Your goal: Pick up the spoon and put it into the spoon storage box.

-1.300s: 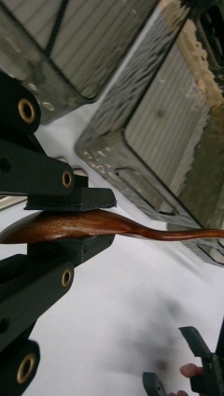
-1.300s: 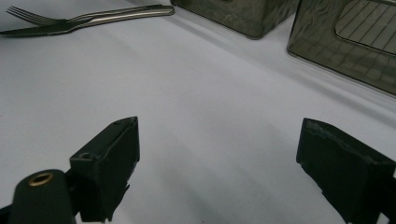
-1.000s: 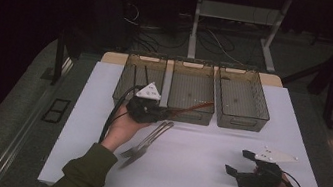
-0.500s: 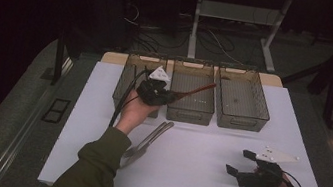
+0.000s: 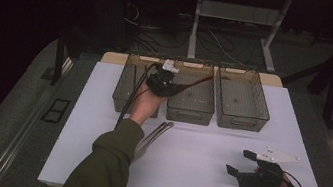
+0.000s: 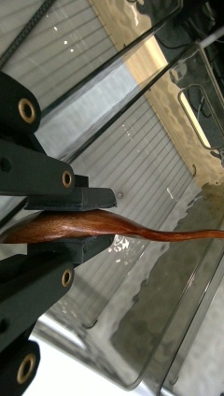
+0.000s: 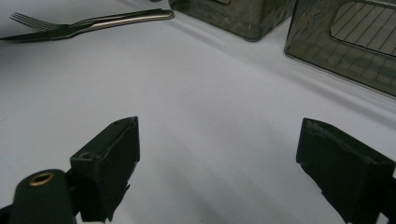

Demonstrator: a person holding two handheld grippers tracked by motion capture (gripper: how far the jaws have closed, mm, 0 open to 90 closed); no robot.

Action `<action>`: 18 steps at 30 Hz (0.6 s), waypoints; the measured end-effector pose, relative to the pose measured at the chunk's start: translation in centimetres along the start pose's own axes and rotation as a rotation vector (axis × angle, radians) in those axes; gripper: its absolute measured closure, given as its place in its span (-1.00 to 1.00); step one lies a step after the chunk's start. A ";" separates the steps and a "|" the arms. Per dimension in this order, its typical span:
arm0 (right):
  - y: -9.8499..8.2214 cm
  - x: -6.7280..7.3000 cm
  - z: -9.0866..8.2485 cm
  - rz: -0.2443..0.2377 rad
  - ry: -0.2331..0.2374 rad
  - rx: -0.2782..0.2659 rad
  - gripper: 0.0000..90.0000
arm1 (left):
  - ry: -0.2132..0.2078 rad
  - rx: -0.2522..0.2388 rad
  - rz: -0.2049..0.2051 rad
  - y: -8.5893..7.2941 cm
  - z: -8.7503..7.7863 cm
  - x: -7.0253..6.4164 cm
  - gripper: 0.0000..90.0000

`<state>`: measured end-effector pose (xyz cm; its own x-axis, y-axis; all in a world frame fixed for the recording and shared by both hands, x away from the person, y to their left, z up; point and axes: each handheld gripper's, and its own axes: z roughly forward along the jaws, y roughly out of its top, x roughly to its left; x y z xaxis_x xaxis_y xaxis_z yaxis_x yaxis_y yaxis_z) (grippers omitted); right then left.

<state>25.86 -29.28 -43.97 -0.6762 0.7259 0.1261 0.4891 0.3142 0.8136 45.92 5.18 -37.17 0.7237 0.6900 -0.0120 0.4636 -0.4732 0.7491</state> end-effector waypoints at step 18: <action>0.0 0.0 -0.1 -0.001 0.004 -0.001 -0.72 | 0.015 0.049 -0.025 -0.2 1.9 -0.4 0.75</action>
<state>25.80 -29.31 -43.91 -0.6791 0.7229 0.1277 0.4879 0.3146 0.8142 46.58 3.96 -38.59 0.7040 0.7100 -0.0198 0.5059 -0.4817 0.7155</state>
